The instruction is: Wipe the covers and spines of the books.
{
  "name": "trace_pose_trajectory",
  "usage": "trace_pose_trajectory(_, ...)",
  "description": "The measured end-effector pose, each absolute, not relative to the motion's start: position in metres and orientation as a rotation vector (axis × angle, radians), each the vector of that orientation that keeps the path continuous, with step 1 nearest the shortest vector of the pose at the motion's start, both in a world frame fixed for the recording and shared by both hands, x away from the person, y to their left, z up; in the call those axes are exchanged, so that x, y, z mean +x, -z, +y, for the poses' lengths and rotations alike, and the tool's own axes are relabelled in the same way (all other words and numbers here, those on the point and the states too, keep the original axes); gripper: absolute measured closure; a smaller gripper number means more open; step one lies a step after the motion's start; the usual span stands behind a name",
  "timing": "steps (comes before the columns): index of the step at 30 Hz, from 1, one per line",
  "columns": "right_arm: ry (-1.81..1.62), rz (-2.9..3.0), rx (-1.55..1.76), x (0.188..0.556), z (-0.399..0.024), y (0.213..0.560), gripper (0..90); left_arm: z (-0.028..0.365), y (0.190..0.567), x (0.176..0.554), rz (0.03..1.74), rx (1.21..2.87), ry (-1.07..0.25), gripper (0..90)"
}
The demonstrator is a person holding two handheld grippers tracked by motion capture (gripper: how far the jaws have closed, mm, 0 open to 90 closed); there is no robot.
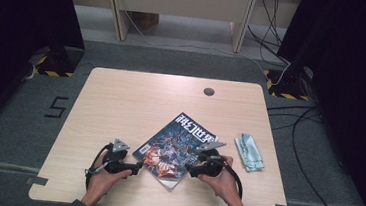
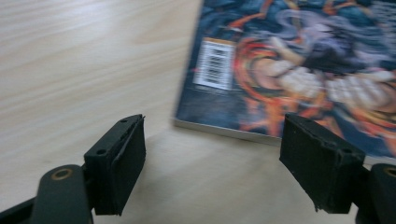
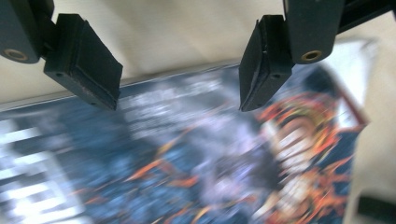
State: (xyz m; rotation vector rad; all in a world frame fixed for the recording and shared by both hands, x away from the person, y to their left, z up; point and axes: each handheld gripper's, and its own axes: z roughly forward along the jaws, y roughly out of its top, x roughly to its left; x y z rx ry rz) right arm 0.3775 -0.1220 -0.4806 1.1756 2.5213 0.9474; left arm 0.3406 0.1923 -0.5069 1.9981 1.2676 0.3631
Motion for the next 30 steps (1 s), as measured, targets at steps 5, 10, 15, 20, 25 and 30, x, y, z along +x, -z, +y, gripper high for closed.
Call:
trace_pose_trajectory(5, -0.985, 2.433, 1.233, 0.399, -0.143, 0.472, 30.7, 0.175, 0.507, 0.331, 1.229, 2.008, -0.305, 22.5)
trace_pose_trajectory(10, -0.956, 2.380, 1.233, 0.425, -0.152, 0.467, 30.5, 0.168, 0.509, 0.329, 1.229, 2.004, -0.256, 24.3)
trace_pose_trajectory(15, -0.943, 2.352, 1.291, 0.451, -0.154, 0.467, 30.4, 0.166, 0.510, 0.330, 1.223, 2.005, -0.258, 24.6)
trace_pose_trajectory(20, -0.860, 2.388, 1.306, 0.469, -0.148, 0.483, 29.6, 0.166, 0.510, 0.332, 1.220, 2.011, -0.259, 24.7)
trace_pose_trajectory(25, -0.866, 2.424, 1.360, 0.477, -0.152, 0.495, 28.5, 0.168, 0.510, 0.336, 1.225, 2.009, -0.260, 24.7)
trace_pose_trajectory(30, -0.843, 2.464, 1.354, 0.464, -0.156, 0.493, 28.5, 0.173, 0.510, 0.348, 1.261, 1.979, -0.274, 23.3)
